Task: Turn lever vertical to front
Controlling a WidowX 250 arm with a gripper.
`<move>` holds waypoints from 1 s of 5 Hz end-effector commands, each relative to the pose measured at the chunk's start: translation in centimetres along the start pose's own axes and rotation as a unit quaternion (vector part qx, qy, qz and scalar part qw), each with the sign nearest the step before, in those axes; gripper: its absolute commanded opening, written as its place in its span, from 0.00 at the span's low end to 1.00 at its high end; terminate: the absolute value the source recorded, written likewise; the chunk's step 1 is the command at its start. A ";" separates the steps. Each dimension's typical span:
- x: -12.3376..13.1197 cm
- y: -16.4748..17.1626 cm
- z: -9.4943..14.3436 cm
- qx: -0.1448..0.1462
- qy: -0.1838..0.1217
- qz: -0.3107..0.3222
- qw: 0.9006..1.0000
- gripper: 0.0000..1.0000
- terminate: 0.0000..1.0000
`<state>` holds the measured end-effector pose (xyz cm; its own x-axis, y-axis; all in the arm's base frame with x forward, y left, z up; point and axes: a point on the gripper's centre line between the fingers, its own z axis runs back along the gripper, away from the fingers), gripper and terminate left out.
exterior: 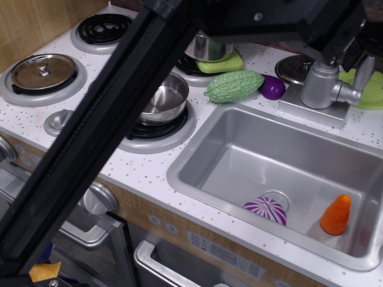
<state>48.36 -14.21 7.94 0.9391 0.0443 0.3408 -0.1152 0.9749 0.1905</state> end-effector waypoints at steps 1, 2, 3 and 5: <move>1.1 0.5 2.7 -0.009 -0.025 0.022 0.999 0.00 0.00; 0.1 0.4 3.0 -0.018 -0.015 0.037 0.999 0.00 0.00; -1.6 -0.2 3.4 -0.031 -0.002 0.057 0.998 0.00 0.00; -4.7 -1.3 3.2 -0.039 0.001 0.084 0.996 0.00 0.00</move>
<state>43.65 -15.61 5.92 0.9160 0.2230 0.3336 -0.2614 0.9624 0.0744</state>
